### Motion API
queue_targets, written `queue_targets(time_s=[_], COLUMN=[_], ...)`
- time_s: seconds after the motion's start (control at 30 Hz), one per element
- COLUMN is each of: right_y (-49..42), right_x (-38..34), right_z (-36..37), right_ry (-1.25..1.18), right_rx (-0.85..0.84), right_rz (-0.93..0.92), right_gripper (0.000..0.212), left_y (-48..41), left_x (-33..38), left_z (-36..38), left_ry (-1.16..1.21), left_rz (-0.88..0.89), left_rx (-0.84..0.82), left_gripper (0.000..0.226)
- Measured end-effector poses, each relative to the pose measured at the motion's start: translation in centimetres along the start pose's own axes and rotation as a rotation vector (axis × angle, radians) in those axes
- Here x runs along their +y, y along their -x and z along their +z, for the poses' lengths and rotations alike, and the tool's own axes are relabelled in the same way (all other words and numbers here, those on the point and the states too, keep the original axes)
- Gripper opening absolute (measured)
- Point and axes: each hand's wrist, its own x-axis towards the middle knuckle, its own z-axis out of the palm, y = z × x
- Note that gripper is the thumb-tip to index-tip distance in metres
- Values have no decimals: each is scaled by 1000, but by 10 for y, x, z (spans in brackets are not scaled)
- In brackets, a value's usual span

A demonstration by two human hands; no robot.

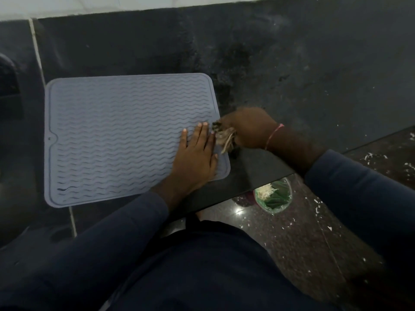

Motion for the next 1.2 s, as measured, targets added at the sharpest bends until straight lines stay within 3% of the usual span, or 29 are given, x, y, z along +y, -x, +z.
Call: queue_targets(time_s=[0.17,0.37,0.5,0.63,0.83,1.07,1.13,1.2], right_y=[24,63,56,13,12,55,44,23], right_x=[-6,-24,-15,12,5,-6,7,28], right_z=[13,32,10,-7,17,28,25,22], right_ry=[158,116,13,24,162,27,-203,-396], right_rx=[-66,-110,-261,-26,-34,-138,-211,-100], right_rz=[-163,-257,-229,-106,-246,-354,-234,-89], right_gripper=[29,38,26,26,23,40,29,22], left_y=[2,0,1,-2,-2,0,-9,-28], left_x=[1,14,14,15,15,16,11,1], left_z=[1,2,3,4,3,-9,-18,-30], left_ry=[0,27,42,9,0,45,91,173], left_rz=[-9,-55,-59,-69,-90,-107,-119,-152], left_rx=[45,19,29,9,-11,-26,6,66], left_gripper=[64,65,64,64,68,67,64,62])
